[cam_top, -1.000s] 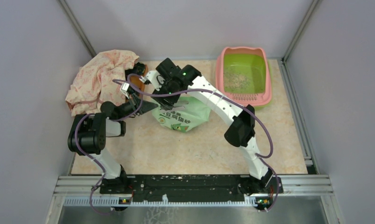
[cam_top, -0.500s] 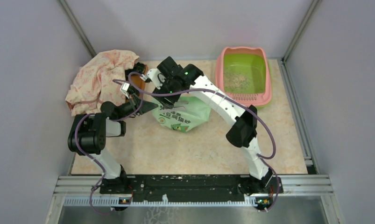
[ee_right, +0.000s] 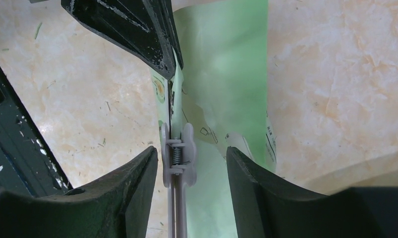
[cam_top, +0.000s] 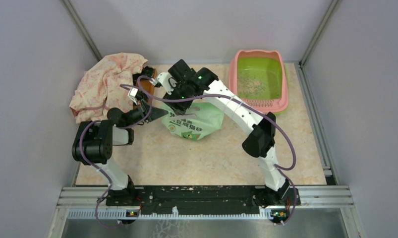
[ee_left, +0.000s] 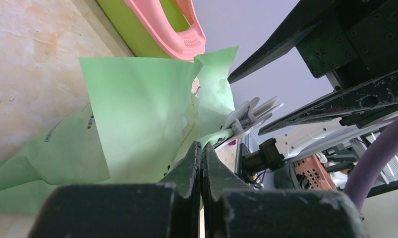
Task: Fill the litter box with clean litter
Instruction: Clamp the cat litter bag at the center of the board.
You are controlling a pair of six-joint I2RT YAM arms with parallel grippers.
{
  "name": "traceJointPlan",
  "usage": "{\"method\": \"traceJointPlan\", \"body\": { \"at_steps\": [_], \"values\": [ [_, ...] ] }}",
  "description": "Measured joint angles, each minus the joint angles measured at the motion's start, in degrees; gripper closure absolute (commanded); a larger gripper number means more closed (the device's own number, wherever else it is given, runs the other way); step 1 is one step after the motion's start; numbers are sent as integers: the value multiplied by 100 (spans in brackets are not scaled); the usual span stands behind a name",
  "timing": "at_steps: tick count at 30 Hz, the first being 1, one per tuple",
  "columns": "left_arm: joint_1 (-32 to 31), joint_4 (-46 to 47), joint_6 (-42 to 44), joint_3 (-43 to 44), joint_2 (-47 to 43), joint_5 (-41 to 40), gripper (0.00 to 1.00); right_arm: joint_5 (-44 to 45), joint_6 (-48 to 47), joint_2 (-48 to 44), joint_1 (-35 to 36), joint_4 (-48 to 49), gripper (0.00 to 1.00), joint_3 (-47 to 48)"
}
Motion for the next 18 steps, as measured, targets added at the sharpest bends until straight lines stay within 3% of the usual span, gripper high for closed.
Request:
{"method": "traceJointPlan", "body": {
  "at_steps": [18],
  "values": [
    [-2, 0, -2, 0, 0, 0, 100, -146, 22, -2, 0, -7, 57, -63]
  ]
}}
